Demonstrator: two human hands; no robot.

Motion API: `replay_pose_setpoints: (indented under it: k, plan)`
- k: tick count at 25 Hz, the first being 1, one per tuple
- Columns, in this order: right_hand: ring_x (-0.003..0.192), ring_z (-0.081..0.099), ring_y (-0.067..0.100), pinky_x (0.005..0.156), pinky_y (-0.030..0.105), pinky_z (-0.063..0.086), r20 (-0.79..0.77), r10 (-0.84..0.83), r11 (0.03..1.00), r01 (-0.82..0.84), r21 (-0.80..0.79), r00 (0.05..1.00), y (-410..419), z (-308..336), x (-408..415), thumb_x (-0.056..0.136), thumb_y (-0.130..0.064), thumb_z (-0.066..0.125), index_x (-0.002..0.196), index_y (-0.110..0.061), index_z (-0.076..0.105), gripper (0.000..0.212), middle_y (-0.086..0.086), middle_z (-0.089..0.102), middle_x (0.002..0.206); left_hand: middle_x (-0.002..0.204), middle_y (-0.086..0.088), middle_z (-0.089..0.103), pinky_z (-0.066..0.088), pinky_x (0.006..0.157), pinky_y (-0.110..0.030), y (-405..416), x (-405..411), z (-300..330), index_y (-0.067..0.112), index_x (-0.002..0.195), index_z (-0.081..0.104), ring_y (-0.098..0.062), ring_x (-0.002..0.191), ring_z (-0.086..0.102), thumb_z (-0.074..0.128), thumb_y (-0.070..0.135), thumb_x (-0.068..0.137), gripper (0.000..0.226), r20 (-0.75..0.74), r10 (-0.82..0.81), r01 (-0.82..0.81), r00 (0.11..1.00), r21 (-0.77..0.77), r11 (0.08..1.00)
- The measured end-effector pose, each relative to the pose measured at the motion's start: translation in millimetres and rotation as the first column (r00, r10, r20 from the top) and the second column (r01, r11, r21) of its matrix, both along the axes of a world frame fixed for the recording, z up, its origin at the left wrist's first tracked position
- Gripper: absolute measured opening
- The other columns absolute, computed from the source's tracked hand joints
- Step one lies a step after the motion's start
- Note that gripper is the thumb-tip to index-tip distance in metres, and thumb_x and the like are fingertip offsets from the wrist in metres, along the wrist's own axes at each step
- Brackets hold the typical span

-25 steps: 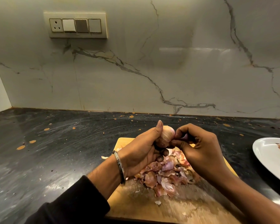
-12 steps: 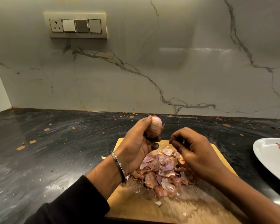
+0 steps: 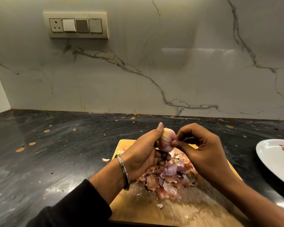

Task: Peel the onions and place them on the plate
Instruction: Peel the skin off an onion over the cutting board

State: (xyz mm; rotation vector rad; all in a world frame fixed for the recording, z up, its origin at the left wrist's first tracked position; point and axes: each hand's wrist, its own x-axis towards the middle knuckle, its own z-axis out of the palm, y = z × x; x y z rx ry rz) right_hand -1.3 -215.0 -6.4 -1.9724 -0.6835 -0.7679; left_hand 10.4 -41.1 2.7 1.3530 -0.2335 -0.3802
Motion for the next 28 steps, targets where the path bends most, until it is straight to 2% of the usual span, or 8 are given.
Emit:
replay_pose_setpoints:
  k: [3, 7, 11, 13, 17, 20, 23, 28]
  plan:
    - [0.078, 0.067, 0.011, 0.068, 0.028, 0.056, 0.018, -0.021, 1.0, 0.022, -0.022, 1.0, 0, -1, 2, 0.078, 0.005, 0.078, 0.083, -0.017, 0.069, 0.024, -0.01, 0.067, 0.079, 0.078, -0.005, 0.06, 0.044, 0.049, -0.02, 0, 0, 1, 0.004, 0.122, 0.059, -0.015, 0.059, 0.057, 0.043, 0.057, 0.093, 0.062, 0.028, 0.005, -0.006, 1.0, 0.013, 1.0]
    - [0.074, 0.063, 0.011, 0.064, 0.027, 0.053, 0.021, -0.038, 0.999, 0.039, -0.033, 0.999, 0, -2, 2, 0.08, 0.011, 0.071, 0.08, -0.015, 0.067, 0.026, -0.009, 0.065, 0.074, 0.075, -0.007, 0.057, 0.043, 0.048, -0.021, -6, -2, 0, 0.004, 0.115, 0.059, -0.015, 0.056, 0.056, 0.044, 0.058, 0.09, 0.062, 0.027, 0.032, -0.031, 0.999, -0.049, 0.998]
    - [0.067, 0.06, 0.01, 0.061, 0.02, 0.051, -0.099, 0.078, 0.989, -0.064, 0.133, 0.992, 0, 0, 2, 0.084, 0.016, 0.063, 0.078, -0.016, 0.065, 0.033, 0.0, 0.065, 0.075, 0.086, -0.013, 0.066, 0.042, 0.042, -0.02, 3, 2, 6, -0.002, 0.11, 0.06, -0.013, 0.052, 0.054, 0.027, 0.057, 0.1, 0.068, -0.118, -0.015, -0.012, 0.993, -0.226, 0.974]
    - [0.065, 0.061, 0.011, 0.06, 0.02, 0.052, -0.173, 0.091, 0.991, -0.071, 0.116, 0.981, -3, 2, 3, 0.087, 0.012, 0.063, 0.08, -0.017, 0.068, 0.03, 0.0, 0.067, 0.076, 0.098, -0.016, 0.07, 0.045, 0.045, -0.021, 9, 4, 7, 0.003, 0.114, 0.061, -0.016, 0.057, 0.059, 0.027, 0.056, 0.101, 0.064, -0.108, 0.043, -0.066, 0.993, -0.219, 0.974]
    - [0.065, 0.061, 0.009, 0.059, 0.026, 0.052, -0.239, -0.011, 0.981, -0.036, -0.191, 0.971, -2, -4, 5, 0.093, -0.01, 0.067, 0.084, -0.023, 0.07, 0.016, -0.007, 0.066, 0.069, 0.111, -0.021, 0.061, 0.061, 0.071, -0.035, 11, 4, 4, 0.02, 0.124, 0.063, -0.029, 0.082, 0.07, 0.042, 0.051, 0.097, 0.046, -0.002, 0.12, -0.119, 0.993, -0.17, 0.978]
    - [0.07, 0.059, 0.009, 0.057, 0.024, 0.05, -0.169, -0.024, 0.985, -0.005, -0.17, 0.985, 0, -2, 1, 0.081, -0.037, 0.078, 0.087, -0.027, 0.059, 0.022, -0.01, 0.061, 0.076, 0.105, -0.016, 0.067, 0.058, 0.086, -0.046, 12, 5, 4, 0.015, 0.122, 0.063, -0.039, 0.098, 0.07, 0.057, 0.05, 0.086, 0.05, 0.029, 0.167, -0.159, 0.986, -0.185, 0.97]
    - [0.085, 0.064, 0.008, 0.062, 0.026, 0.056, -0.155, 0.019, 0.992, -0.038, -0.119, 0.988, 3, 0, -3, 0.07, -0.051, 0.078, 0.102, -0.032, 0.054, 0.045, -0.015, 0.062, 0.094, 0.114, -0.019, 0.069, 0.061, 0.08, -0.04, 10, 5, 4, 0.01, 0.122, 0.06, -0.036, 0.103, 0.07, 0.066, 0.048, 0.077, 0.06, 0.04, 0.173, -0.165, 0.984, -0.155, 0.974]
    - [0.091, 0.07, 0.007, 0.073, 0.023, 0.059, -0.143, 0.079, 0.997, -0.075, 0.036, 0.987, 3, -4, 0, 0.078, -0.03, 0.077, 0.11, -0.026, 0.059, 0.037, -0.013, 0.07, 0.099, 0.11, -0.017, 0.071, 0.061, 0.069, -0.032, 8, 2, 3, 0.003, 0.117, 0.052, -0.028, 0.09, 0.074, 0.071, 0.053, 0.072, 0.07, 0.054, 0.136, -0.131, 0.989, -0.092, 0.987]
